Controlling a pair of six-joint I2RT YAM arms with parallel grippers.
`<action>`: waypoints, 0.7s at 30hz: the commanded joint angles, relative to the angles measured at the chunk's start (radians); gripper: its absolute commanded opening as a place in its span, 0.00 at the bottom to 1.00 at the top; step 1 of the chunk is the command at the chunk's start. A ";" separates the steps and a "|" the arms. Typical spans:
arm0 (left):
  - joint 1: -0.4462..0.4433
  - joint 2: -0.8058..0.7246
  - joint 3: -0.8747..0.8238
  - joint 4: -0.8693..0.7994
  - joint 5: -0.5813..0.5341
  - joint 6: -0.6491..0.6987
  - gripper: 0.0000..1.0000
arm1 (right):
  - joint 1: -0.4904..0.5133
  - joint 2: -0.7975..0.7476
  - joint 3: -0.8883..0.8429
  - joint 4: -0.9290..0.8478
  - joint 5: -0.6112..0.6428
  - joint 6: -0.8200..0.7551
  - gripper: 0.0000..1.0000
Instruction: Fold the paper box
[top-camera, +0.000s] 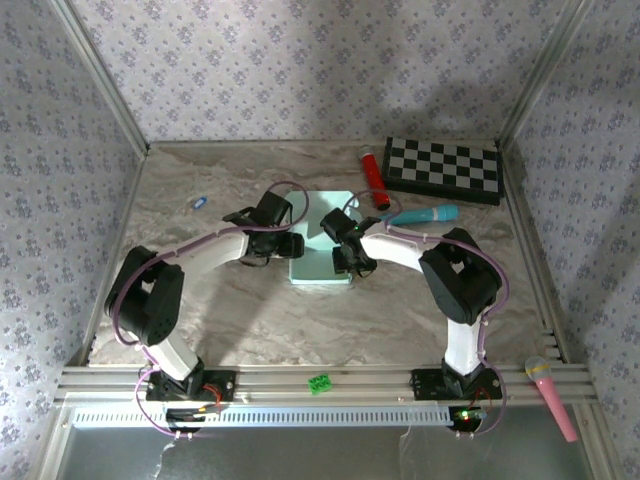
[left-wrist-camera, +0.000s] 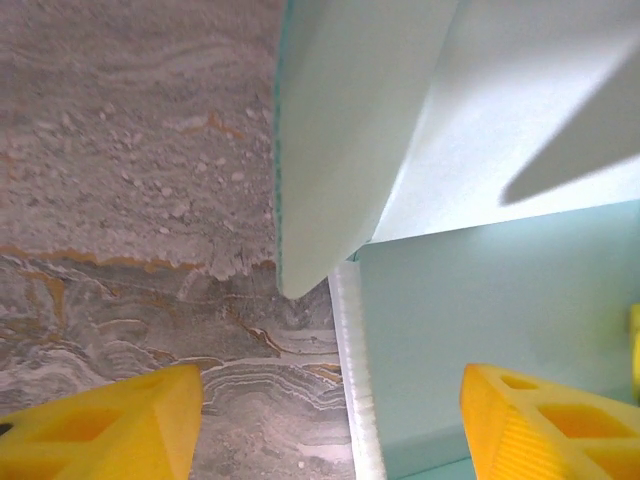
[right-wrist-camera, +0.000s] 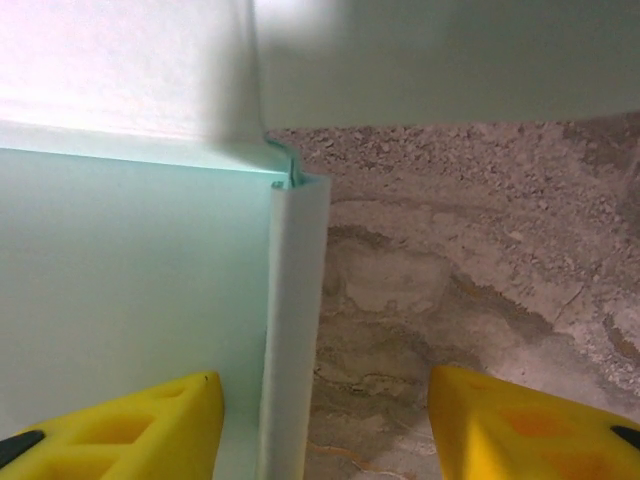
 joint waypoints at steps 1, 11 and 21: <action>0.017 -0.062 -0.005 0.015 0.013 0.027 0.70 | -0.005 -0.055 0.024 -0.043 -0.001 -0.002 0.61; 0.140 -0.181 -0.029 -0.043 -0.111 0.046 0.76 | -0.039 -0.167 -0.028 0.048 -0.058 -0.037 0.68; 0.547 -0.139 0.052 -0.084 -0.165 0.117 0.73 | -0.069 -0.303 -0.124 0.059 -0.028 -0.048 0.68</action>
